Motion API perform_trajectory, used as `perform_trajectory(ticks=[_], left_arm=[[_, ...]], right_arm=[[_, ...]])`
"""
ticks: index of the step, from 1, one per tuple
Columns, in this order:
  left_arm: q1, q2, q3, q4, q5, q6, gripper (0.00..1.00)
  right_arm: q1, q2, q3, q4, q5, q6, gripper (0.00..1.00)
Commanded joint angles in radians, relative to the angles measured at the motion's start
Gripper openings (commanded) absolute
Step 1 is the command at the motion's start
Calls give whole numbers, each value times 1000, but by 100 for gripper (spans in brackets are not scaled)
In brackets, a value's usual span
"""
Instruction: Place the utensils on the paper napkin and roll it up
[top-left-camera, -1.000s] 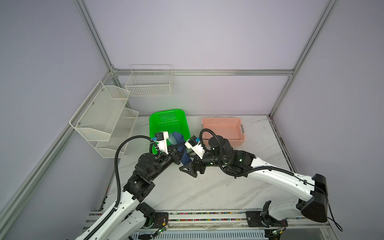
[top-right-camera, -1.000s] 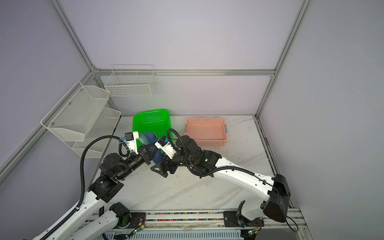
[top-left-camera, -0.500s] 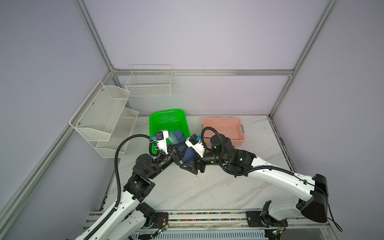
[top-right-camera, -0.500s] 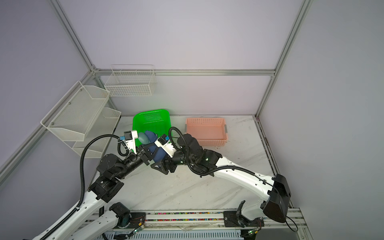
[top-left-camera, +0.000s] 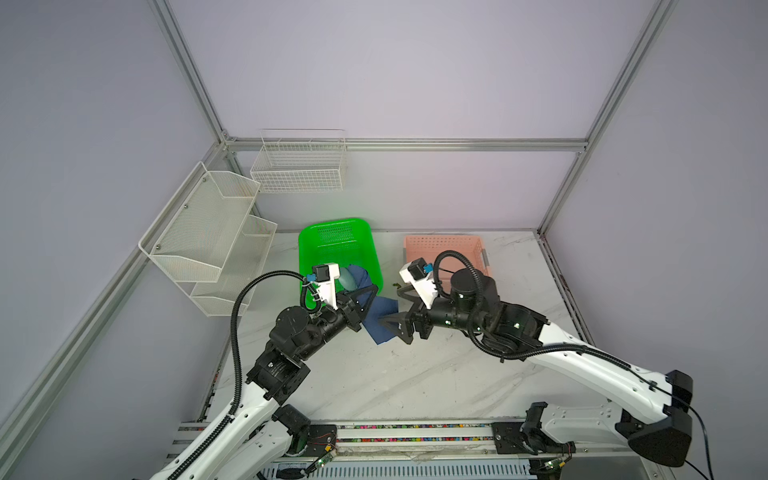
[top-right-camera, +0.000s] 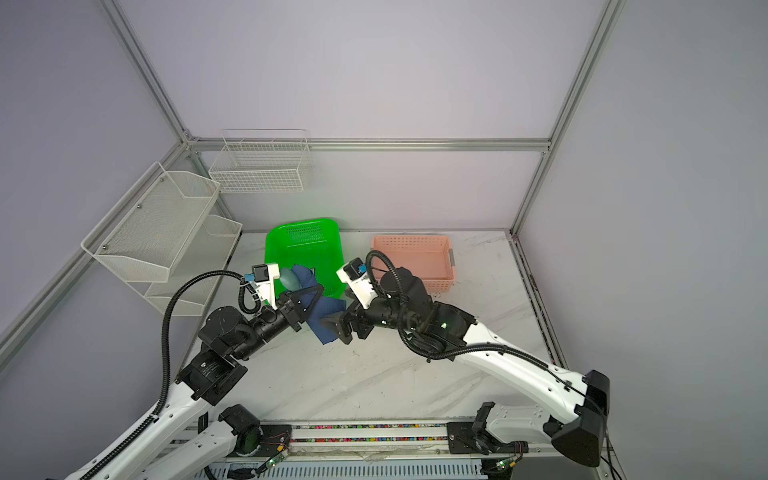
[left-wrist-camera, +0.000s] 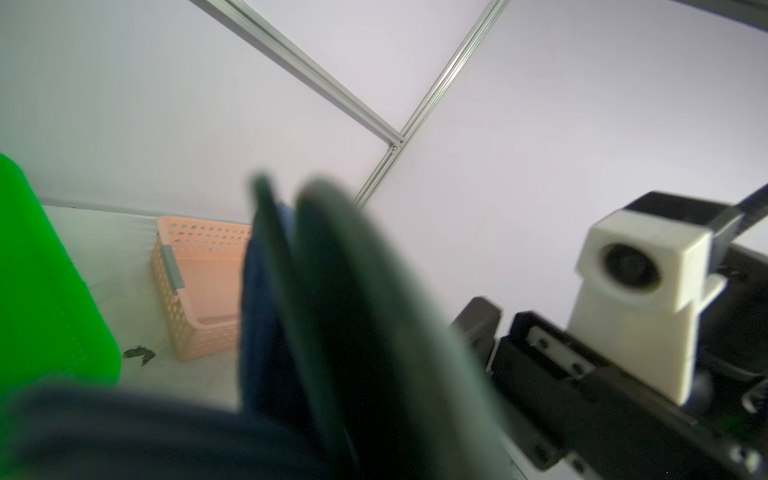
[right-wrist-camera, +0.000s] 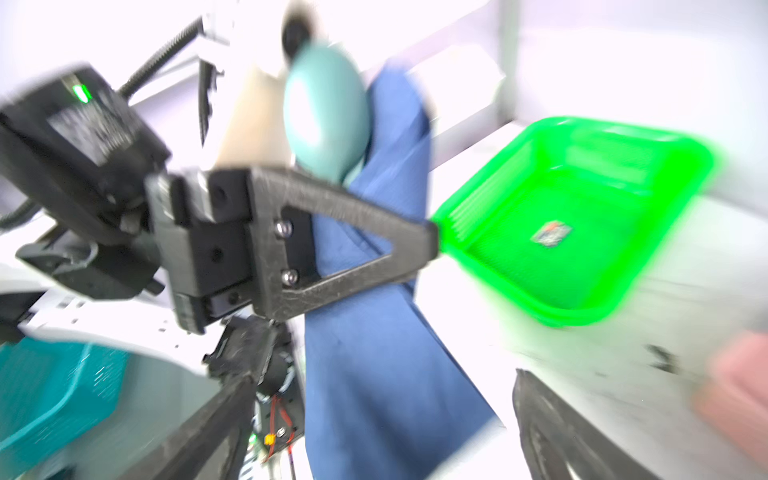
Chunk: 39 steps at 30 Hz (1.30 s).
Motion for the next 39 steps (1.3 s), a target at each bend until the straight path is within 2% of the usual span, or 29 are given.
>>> perform_trajectory(ticks=[1,5,15,21,39], left_arm=[[3,-10,96,-30,-62,43,0],[3,1,96,-26,-91,35,0],[4,3,100,-12,-85,17,0],[3,8,91,7,-68,6,0],[3,13,59,101,-10,-23,0]], right_arm=[[1,-27,49,-129,70,-34,97],[26,27,71,-138,-70,-36,98],[43,114,44,-7,-225,-12,97],[43,164,33,57,-294,4,93],[43,241,34,108,-306,3,92]])
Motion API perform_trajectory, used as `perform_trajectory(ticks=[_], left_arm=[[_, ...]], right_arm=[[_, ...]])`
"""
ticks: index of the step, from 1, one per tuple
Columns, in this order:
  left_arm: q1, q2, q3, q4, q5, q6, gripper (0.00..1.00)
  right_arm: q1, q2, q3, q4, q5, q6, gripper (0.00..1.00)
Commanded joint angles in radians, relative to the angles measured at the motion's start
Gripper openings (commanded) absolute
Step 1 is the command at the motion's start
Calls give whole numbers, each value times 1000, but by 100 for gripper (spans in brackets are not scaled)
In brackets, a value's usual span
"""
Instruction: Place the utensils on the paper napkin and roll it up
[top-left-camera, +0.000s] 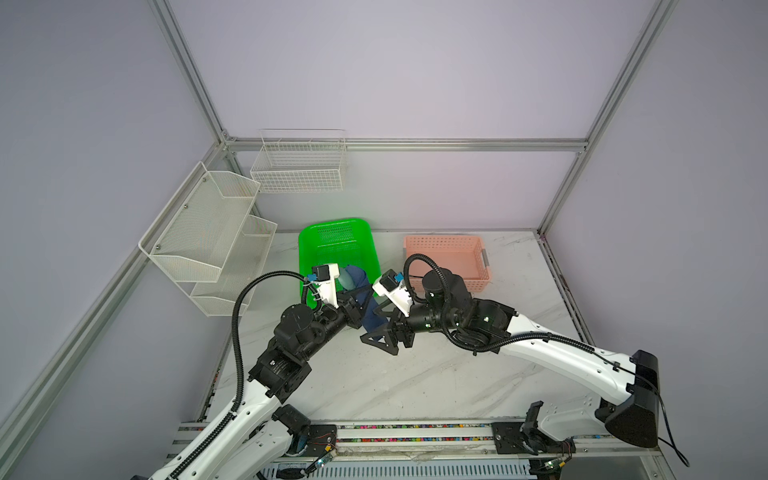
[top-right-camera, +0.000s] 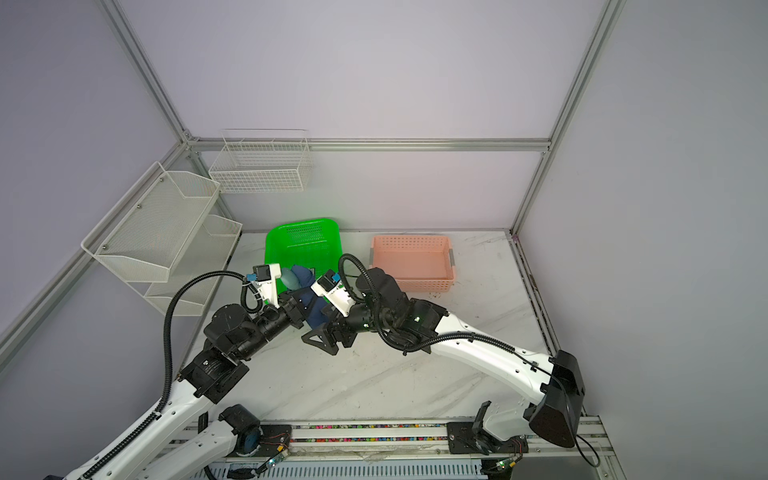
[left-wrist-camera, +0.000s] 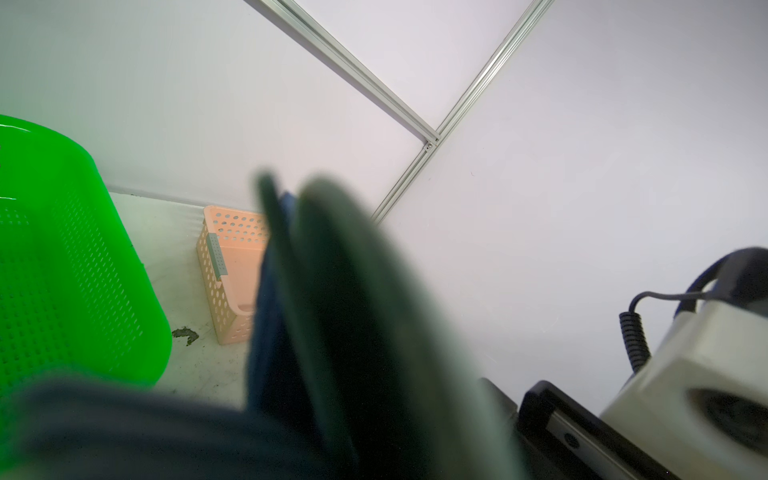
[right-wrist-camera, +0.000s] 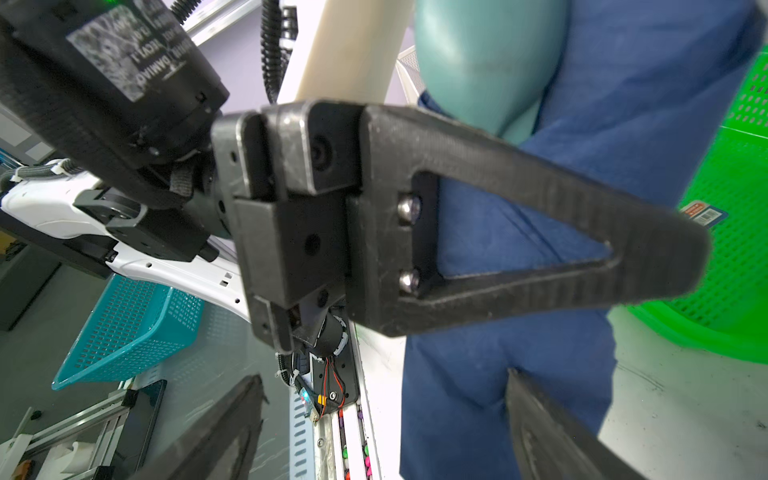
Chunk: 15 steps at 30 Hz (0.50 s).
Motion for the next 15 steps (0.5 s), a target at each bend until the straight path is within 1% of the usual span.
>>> perform_trajectory(ticks=[1,5,8,15], left_arm=[[2,-7,58,112,41,-22,0],[2,-8,53,128,50,-29,0],[2,-9,53,126,54,-29,0],[2,-21,51,112,46,-24,0]], right_arm=[[4,24,-7,31,-18,-1,92],[4,28,-10,48,-14,4,92],[1,29,-14,45,35,2,92],[-2,-4,-15,44,77,3,95]])
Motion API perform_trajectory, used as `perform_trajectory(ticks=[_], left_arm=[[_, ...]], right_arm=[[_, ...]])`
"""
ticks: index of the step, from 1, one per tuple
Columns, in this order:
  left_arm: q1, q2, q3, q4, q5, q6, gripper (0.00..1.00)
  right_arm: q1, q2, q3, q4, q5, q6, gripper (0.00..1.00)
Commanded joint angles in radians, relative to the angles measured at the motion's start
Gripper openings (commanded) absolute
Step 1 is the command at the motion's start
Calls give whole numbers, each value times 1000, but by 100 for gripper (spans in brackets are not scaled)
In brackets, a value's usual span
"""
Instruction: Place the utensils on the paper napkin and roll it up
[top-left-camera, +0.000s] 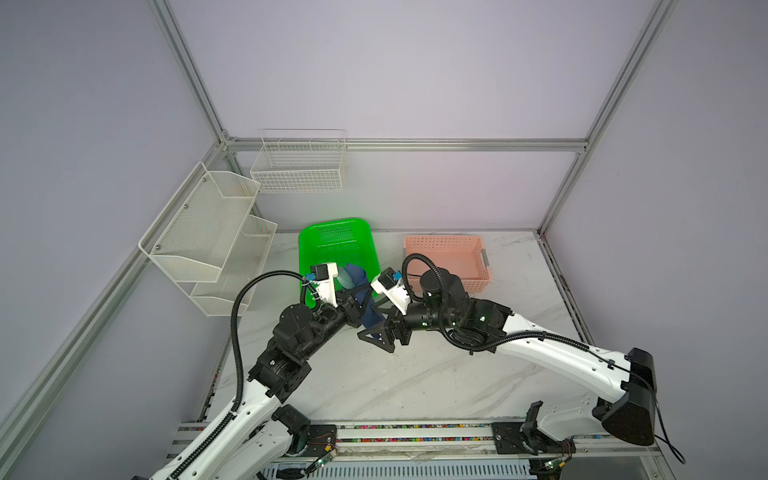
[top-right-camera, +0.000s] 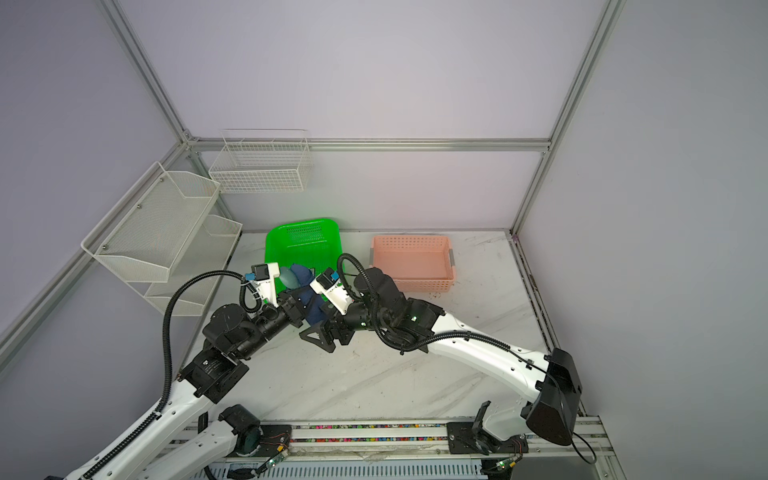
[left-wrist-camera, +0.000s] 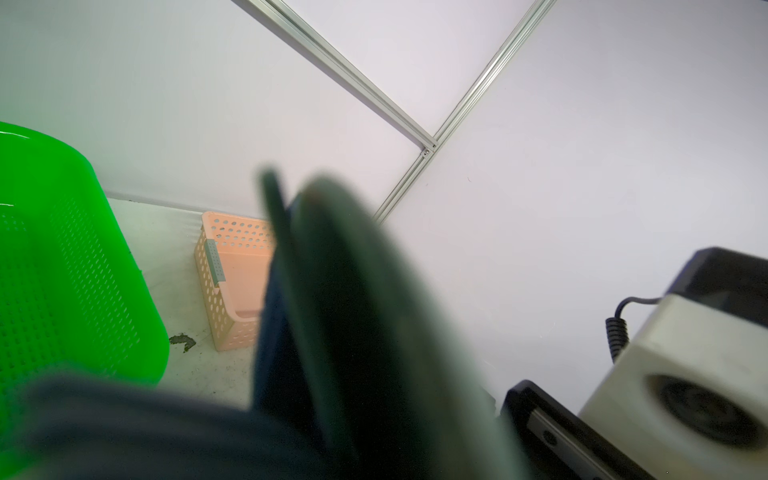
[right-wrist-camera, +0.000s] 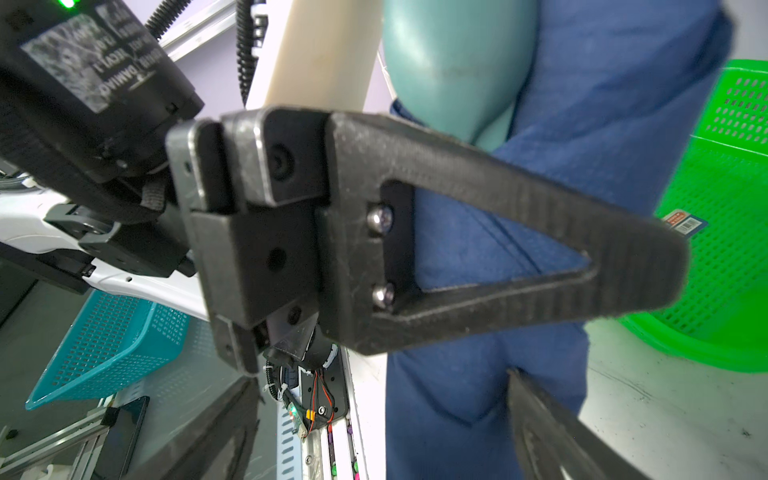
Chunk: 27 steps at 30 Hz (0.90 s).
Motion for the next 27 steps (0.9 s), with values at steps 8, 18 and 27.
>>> perform_trajectory(ticks=[8,18,27], left_arm=[[-4,-8,46,119,50,-31,0],[-4,10,38,169,81,-44,0],[-3,-4,17,226,121,-59,0]], right_arm=[[-2,-8,-15,33,-4,16,96],[-2,17,-19,79,-66,30,90],[-2,29,-25,119,-108,30,67]])
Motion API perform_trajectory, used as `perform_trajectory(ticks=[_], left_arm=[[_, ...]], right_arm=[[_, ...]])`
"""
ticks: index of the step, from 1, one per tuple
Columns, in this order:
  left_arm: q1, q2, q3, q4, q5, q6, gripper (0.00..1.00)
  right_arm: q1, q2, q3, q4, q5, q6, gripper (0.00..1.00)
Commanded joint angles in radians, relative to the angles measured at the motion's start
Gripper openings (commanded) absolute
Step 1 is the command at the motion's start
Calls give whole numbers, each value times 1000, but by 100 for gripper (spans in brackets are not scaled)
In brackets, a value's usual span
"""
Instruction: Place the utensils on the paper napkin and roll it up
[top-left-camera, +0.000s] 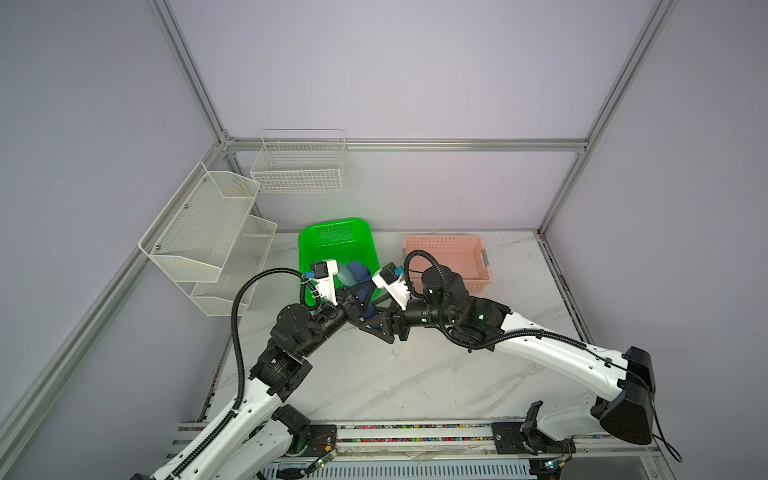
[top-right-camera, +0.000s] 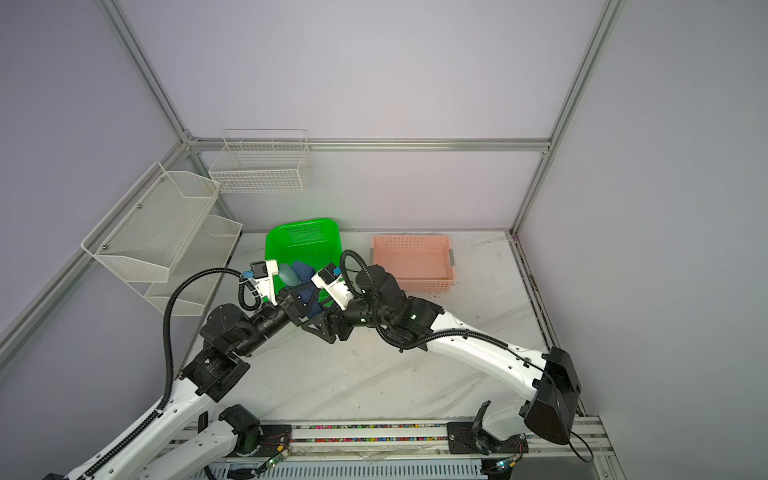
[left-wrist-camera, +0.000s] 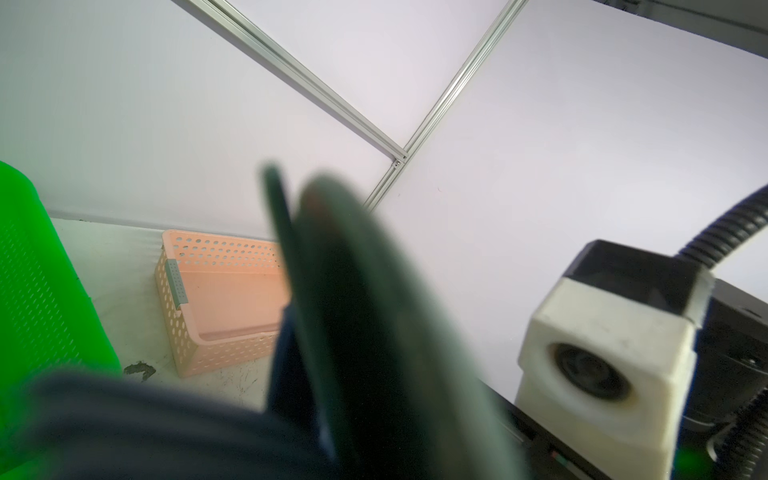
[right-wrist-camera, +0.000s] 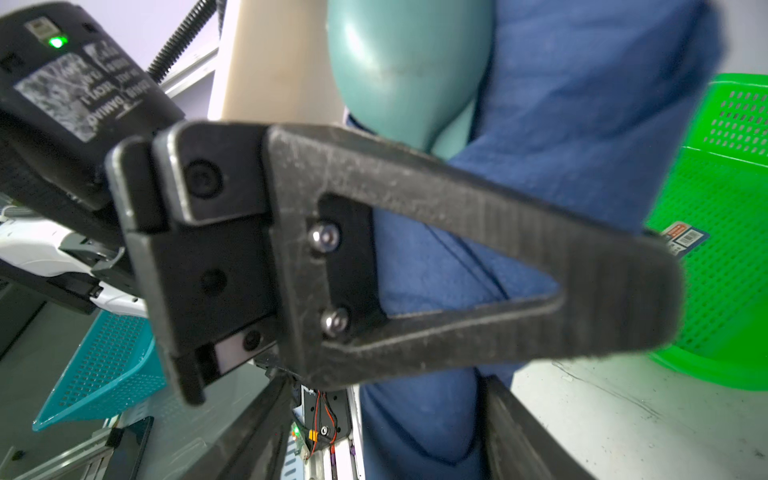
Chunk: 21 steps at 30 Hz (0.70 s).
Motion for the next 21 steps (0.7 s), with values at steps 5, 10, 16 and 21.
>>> perform_trajectory(ticks=[5,10,16,21], left_arm=[[-2,-22,9,167,101,-46,0],[-2,-37,-3,193,106,-65,0],[-1,-42,-6,215,123,-76,0],[-1,-41,-7,226,129,-87,0]], right_arm=[[11,19,-16,64,-83,-15,53],[6,19,-12,70,-95,-20,39],[2,14,-17,88,-111,-10,25],[0,-2,-25,99,-103,2,11]])
